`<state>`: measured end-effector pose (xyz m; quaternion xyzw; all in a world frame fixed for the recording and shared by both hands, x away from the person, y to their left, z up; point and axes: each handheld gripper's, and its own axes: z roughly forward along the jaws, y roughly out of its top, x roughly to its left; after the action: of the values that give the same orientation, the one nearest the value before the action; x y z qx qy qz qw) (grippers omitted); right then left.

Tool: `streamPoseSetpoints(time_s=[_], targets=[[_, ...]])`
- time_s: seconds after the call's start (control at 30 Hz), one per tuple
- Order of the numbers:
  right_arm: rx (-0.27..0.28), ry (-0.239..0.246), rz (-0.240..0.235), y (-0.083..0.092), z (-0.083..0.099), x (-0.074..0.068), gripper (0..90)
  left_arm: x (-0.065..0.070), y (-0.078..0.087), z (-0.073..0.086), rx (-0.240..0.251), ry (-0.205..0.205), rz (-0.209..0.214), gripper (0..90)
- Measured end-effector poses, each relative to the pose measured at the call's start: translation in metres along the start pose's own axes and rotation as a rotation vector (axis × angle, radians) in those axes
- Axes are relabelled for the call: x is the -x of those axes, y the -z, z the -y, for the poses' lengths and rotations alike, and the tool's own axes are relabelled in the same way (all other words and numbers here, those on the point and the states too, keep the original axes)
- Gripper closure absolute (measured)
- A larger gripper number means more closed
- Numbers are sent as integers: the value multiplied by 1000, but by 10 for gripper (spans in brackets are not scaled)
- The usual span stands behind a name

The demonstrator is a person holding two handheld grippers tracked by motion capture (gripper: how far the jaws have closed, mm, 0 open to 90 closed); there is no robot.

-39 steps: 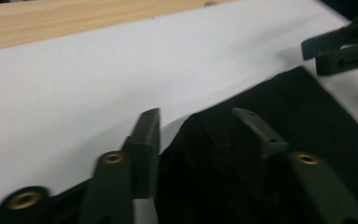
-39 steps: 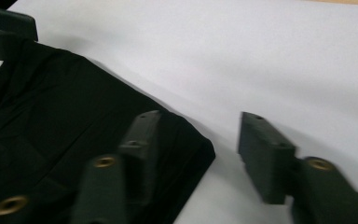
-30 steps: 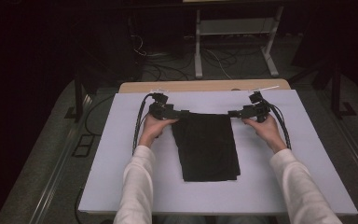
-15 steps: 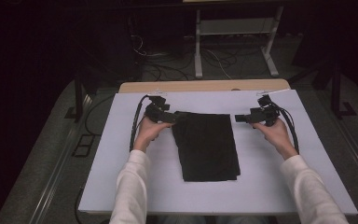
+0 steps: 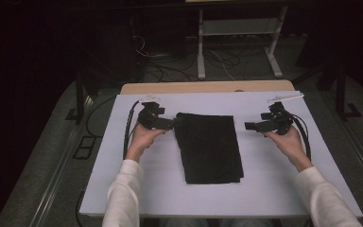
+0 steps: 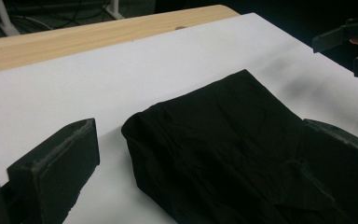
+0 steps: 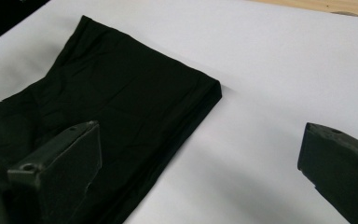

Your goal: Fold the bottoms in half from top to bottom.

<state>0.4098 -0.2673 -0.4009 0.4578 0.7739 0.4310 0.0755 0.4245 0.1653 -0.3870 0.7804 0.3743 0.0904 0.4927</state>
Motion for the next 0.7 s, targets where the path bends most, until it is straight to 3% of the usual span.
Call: streamPoseSetpoints(time_s=[0.1, 0.37, 0.7], targets=[[6, 3, -1, 5, 4, -1, 0, 5, 6, 1, 17, -19, -3, 0], [6, 15, 0, 12, 15, -8, 0, 11, 13, 12, -2, -30, 6, 0], [-1, 23, -15, 21, 35, -22, 0, 27, 23, 28, -7, -76, 12, 0]])
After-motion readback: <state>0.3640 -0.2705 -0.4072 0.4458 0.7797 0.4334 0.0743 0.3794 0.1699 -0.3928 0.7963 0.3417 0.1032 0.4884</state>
